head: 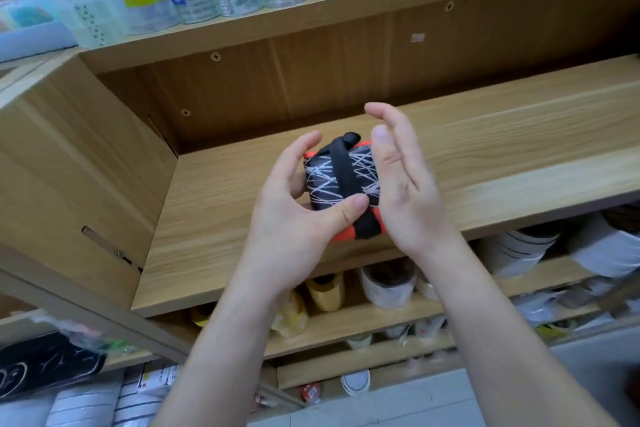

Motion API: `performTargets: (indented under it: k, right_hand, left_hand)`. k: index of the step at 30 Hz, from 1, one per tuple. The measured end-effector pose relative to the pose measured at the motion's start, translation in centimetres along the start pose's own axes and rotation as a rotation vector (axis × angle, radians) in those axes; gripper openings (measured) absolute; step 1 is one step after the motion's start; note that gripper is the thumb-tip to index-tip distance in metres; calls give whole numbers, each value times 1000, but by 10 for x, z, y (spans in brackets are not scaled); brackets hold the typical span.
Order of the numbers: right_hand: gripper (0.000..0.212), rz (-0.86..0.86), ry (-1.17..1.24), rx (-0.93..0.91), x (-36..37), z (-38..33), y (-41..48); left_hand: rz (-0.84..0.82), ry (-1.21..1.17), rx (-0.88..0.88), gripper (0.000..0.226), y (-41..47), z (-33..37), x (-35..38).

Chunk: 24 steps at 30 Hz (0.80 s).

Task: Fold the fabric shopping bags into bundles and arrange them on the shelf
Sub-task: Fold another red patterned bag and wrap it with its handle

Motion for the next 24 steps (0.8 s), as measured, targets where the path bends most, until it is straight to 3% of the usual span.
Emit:
performTargets:
  k: [2,5,9,13,15,18,21,24]
  right_hand:
    - [41,-12,56,91,-6,4,-6]
    - [28,2,38,86,-27,1,-21]
    - [22,111,-59,59,-75,-4,-48]
    - [23,115,-286,54,-114,-13,-77]
    - [25,165,-298,82,-134,-13,-90]
    - [51,249,-10,213,-168,0,-116]
    - [53,229,145,290,-195,15,-141]
    - [39,311,6,246,-230,21,-159]
  left_hand:
    - [77,-85,40,61,-1,2,3]
    - [108,-39,58,44,0,2,14]
    - [-105,103,77,37,5,7,44]
    - [-434,259,200,33,4,21,96]
    - [-428,262,251,24,2,22,120]
    - [-392,110,258,12,-4,17,155]
    - [-471,-16,178,18,-12,8,193]
    - [-595,18,77,36,-17,-1,232]
Point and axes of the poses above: each hand's wrist, its own y-axis towards the middle knuckle, its own x-axis out of the palm, z = x × y, the point moved 6 cm from there along y, towards the middle knuckle, and after that the axes turned 4 degrees about -z, right-handed, at the moved point
